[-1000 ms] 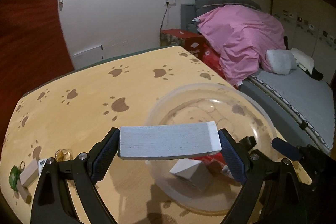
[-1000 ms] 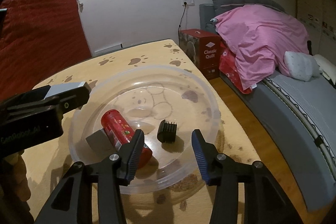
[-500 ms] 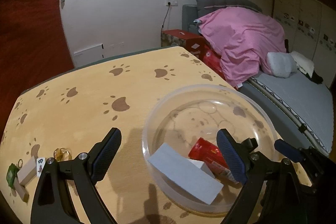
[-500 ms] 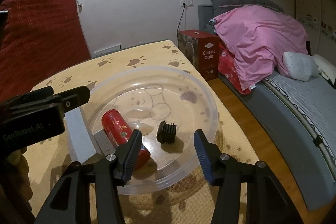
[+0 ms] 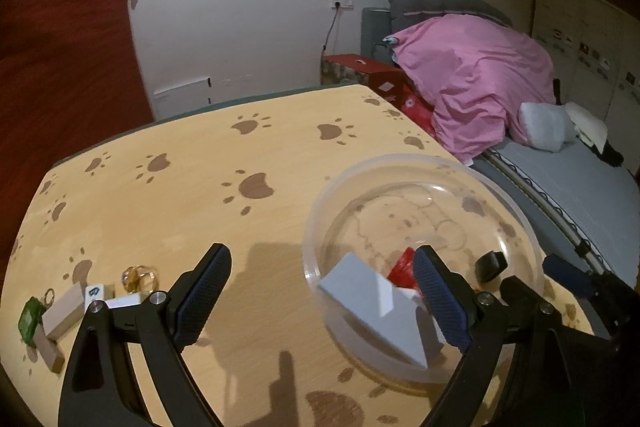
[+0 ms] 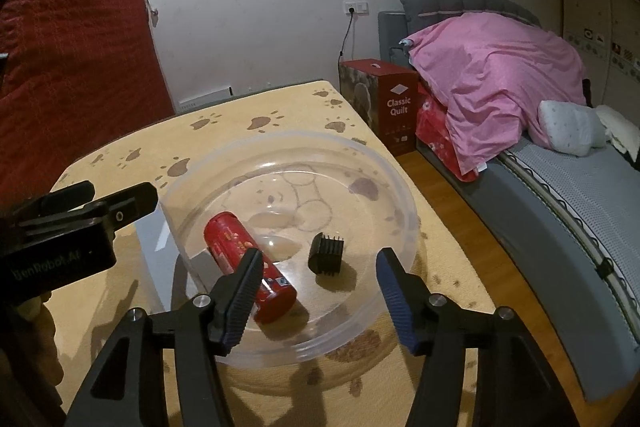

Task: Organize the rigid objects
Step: 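Release the white foam block into the clear bowl with the left tool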

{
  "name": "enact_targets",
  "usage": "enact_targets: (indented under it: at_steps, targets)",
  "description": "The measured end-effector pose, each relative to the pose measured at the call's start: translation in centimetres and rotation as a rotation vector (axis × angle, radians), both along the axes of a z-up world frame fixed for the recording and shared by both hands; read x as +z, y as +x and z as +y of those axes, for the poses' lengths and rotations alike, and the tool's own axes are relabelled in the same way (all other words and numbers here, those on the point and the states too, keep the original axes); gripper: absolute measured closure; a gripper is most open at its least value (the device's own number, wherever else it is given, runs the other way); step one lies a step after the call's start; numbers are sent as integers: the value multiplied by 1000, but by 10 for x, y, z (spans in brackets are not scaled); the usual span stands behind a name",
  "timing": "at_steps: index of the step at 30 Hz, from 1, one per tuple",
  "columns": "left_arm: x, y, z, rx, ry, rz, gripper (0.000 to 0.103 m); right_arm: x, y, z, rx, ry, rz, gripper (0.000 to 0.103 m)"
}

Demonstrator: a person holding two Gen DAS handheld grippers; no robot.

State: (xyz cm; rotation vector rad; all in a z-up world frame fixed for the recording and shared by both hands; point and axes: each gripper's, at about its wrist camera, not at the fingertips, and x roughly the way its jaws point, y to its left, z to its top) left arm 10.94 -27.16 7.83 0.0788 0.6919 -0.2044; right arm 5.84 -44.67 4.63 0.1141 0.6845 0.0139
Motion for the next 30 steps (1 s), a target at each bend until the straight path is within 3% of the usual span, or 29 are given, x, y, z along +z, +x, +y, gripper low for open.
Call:
enact_targets:
  at_steps: [18, 30]
  targets:
    - [-5, -24, 66, 123, 5, -4, 10, 18, -10, 43, 47, -47, -22, 37]
    - [-15, -37, 137, 250, -19, 20, 10, 17, -7, 83, 144, 37, -5, 20]
